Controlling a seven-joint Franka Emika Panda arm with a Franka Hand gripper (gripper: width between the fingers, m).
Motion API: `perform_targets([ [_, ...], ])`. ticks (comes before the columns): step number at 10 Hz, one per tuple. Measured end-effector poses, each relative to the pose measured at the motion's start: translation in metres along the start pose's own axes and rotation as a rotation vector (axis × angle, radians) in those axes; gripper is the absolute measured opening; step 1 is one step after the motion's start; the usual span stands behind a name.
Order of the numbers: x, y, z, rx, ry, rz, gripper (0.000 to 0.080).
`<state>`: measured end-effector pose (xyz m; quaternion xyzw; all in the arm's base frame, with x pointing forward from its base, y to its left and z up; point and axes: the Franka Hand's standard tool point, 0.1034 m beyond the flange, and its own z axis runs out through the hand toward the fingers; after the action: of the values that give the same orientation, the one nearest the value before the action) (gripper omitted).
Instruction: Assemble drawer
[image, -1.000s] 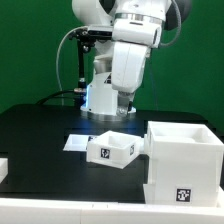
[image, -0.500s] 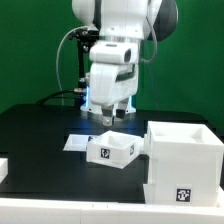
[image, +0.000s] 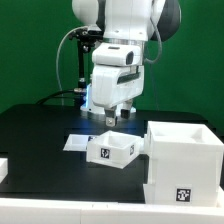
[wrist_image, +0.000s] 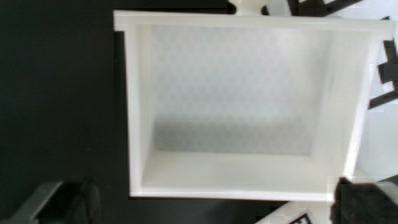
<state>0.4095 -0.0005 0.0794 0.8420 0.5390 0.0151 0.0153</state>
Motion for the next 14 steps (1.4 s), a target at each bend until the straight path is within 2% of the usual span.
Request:
perform_targets([
  [1,-0.009,-0.018,0.009,-0.001,0.013,0.028,0.0649],
  [2,-0.011,-0.026,0.016,0.018,0.007,0.028,0.0649],
  [3,-0.015,-0.024,0.023,-0.001,0.014,0.008,0.0649],
  [4,-0.015,-0.028,0.031,0.011,0.008,0.024,0.0649],
  [5,-0.009,-0.033,0.033,0.017,0.007,0.043,0.0649],
  [6,-0.005,-0.035,0.036,0.013,0.010,0.044,0.0649],
  [7,-0.005,-0.038,0.044,0.013,0.009,0.044,0.0649],
  [8,-0.005,-0.042,0.053,0.026,0.002,0.050,0.0649],
  [10,-0.006,-0.047,0.066,0.035,-0.003,0.056,0.0649],
  [12,-0.008,-0.047,0.069,0.039,-0.006,0.062,0.0649],
  [14,-0.009,-0.047,0.070,0.041,-0.007,0.062,0.0390],
])
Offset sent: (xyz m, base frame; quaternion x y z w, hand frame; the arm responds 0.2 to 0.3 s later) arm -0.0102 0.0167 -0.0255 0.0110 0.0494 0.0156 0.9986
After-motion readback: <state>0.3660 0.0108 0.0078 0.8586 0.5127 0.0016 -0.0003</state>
